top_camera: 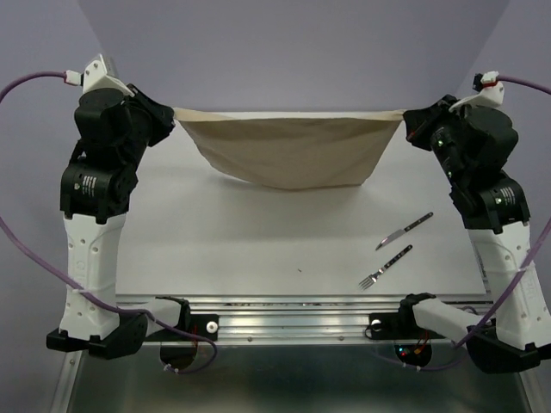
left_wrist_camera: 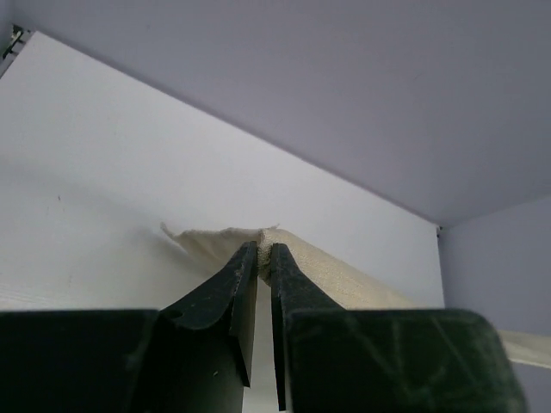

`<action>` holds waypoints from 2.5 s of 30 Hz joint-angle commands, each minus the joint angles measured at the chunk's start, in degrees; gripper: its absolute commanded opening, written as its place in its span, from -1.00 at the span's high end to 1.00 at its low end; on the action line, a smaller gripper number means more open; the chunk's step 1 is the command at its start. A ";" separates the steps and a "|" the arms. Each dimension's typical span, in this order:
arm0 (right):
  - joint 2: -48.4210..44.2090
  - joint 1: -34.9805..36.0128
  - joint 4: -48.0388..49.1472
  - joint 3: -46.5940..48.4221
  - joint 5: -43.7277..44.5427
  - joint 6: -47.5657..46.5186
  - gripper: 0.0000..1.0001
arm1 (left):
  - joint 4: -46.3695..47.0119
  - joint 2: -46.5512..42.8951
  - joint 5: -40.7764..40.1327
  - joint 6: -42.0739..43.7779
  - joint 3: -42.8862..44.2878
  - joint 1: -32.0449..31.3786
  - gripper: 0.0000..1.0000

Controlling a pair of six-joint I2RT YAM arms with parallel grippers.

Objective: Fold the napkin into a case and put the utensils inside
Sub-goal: Flatten out the crumpled napkin at the center of the board, then fold and flatten the napkin at the center of the board.

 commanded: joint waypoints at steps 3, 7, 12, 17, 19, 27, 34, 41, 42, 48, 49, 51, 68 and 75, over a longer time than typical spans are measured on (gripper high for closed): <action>-3.87 -0.19 -2.22 8.80 -4.18 -4.90 0.99 | 3.43 -6.42 2.21 3.69 3.06 -0.25 1.00; -7.47 -0.19 -3.62 11.62 -5.86 -5.26 0.99 | 4.13 -10.29 2.39 4.39 3.06 -0.24 1.00; -11.52 -0.19 -6.08 12.33 -6.56 -4.99 0.99 | 0.97 -14.25 1.16 4.66 5.08 -0.24 1.00; -16.26 -0.19 -8.02 9.61 -7.53 -2.19 0.99 | 0.53 -18.99 1.60 3.96 4.91 -0.33 1.00; -18.20 -0.19 -8.37 8.99 -7.70 -1.22 0.99 | 0.44 -19.79 2.04 3.34 4.99 -0.33 1.00; -16.01 -0.19 -8.82 6.01 -2.18 -1.91 0.99 | 0.26 -16.02 0.64 2.98 2.37 -0.33 1.00; -9.95 -0.19 -2.06 -6.38 3.54 -3.58 0.99 | 5.97 -9.95 -3.32 4.48 -8.79 -0.24 1.00; 2.52 -0.19 8.23 -14.48 6.80 -5.51 0.99 | 14.50 4.08 -3.94 6.41 -17.77 0.28 1.00; 4.54 -0.19 10.67 -14.83 6.10 -6.04 0.99 | 14.59 6.64 -3.59 6.50 -17.42 0.54 1.00; 22.64 -0.72 17.62 -12.29 6.10 -7.89 0.99 | 17.23 24.22 0.54 7.99 -12.86 2.30 1.00; 27.02 -0.72 18.34 -10.72 5.92 -7.98 0.99 | 16.97 26.42 0.81 8.08 -11.63 2.57 1.00; 31.35 -1.34 20.18 -8.43 4.52 -8.07 0.99 | 15.65 33.01 2.12 8.26 -7.15 3.36 1.00; 60.55 -6.61 21.51 23.58 -7.88 -6.31 0.99 | 12.92 57.91 9.42 8.17 24.95 6.79 1.00; 51.42 -6.61 22.21 10.24 -9.20 -5.17 0.99 | 16.61 49.57 11.27 8.35 11.78 6.70 1.00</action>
